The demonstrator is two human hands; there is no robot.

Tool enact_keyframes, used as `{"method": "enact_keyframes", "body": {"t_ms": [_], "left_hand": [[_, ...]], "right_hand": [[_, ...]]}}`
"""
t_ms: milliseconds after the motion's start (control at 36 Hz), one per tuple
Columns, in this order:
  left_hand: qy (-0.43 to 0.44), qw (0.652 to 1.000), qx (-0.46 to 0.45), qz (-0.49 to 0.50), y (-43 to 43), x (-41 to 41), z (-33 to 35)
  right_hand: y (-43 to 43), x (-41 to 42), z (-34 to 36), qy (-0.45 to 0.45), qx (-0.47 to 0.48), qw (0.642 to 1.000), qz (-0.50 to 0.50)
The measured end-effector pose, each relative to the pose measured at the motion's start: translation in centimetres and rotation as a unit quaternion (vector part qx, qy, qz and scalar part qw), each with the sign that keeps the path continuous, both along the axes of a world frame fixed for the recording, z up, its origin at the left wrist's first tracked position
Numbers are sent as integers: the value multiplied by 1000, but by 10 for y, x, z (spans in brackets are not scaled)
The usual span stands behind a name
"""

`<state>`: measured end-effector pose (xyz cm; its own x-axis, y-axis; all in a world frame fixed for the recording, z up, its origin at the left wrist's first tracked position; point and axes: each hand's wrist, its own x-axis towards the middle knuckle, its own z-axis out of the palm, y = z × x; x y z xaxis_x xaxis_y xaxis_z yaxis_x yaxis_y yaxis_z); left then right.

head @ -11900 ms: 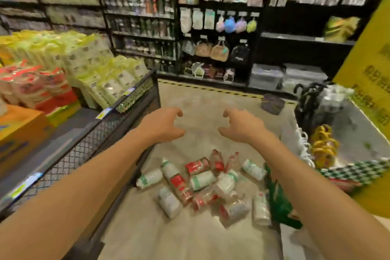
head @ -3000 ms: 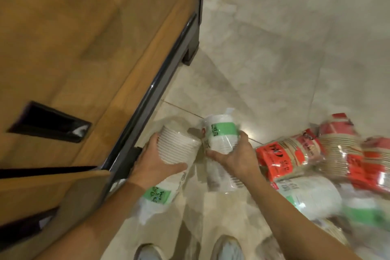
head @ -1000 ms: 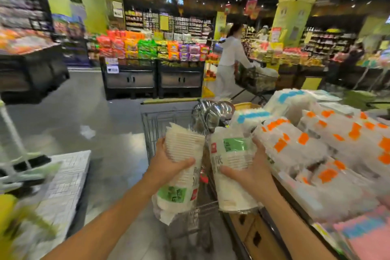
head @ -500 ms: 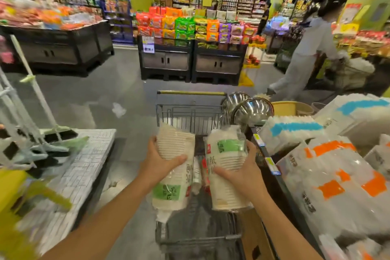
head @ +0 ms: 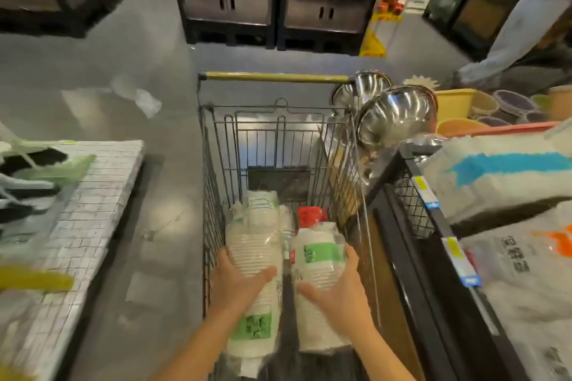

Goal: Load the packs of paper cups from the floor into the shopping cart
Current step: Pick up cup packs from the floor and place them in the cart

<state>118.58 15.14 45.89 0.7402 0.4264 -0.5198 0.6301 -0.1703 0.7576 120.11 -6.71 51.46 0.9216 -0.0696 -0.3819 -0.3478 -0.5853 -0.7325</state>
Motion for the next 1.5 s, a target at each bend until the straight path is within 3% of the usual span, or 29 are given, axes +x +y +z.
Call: {"method": "enact_keyframes", "body": {"t_ms": [222,361,528,611,806,944,1083,1250,1417,1500], "left_hand": [[106,990,52,74,-20,20,-94],[123,981,138,63,-30,23,-154],[110,965,218,92,-39,-4,-183],[154,972,152,94,-28,3,-171],[234,966,102,42,-11,16,-182],[293,946,142,12,-17,31,-196],[296,951,87,-3,-5,38,-181],[237,955,133,-122,2,56,-99],[147,905,233,-325,-9,95,45],[91,863,297,-399,-30,116,120]], "right_hand": [[31,36,-141,117,-14,993,14],[43,36,-211,101,-34,994,-1],[57,17,-226,57,-80,995,-34],[55,20,-232,106,-92,990,24],[64,40,-248,212,-105,970,59],[74,48,-260,223,-115,965,68],[67,55,-241,238,-127,957,108],[47,76,-169,196,-179,942,205],[19,118,-34,107,-214,932,273],[-2,131,46,73,-256,923,277]]}}
